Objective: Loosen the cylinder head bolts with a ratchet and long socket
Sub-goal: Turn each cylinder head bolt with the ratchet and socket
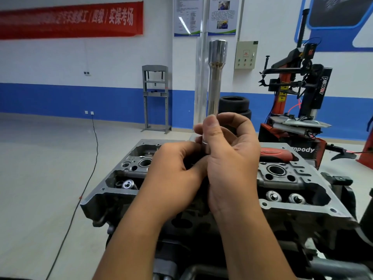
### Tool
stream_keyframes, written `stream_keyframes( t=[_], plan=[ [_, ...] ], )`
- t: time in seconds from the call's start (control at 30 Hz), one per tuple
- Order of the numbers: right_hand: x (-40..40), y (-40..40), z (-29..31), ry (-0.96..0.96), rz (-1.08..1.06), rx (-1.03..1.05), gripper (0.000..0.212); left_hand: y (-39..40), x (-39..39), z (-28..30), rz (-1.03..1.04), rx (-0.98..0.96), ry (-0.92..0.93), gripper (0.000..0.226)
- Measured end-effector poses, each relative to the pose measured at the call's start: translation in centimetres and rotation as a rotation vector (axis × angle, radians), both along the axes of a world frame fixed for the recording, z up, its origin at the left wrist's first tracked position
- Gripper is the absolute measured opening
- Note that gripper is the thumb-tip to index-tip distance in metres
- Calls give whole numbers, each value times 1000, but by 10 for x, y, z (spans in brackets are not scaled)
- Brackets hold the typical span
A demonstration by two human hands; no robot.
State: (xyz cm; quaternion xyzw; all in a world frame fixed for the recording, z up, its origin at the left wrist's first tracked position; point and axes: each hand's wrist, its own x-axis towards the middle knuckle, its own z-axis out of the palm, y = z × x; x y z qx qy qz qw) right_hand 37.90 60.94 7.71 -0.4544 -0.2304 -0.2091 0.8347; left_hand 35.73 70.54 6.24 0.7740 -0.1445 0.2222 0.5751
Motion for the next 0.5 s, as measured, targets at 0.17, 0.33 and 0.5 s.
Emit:
stream_keyframes(
  t=[0.17, 0.33, 0.5],
  plan=[
    [-1, 0, 0, 6, 46, -1, 18, 0, -1, 0, 62, -37, -30, 12],
    [1, -1, -2, -24, -23, -8, 20, 1, -2, 0, 4, 5, -3, 15],
    [2, 1, -1, -4, 56, 29, 16, 2, -2, 1, 37, -11, -9, 10]
  ],
)
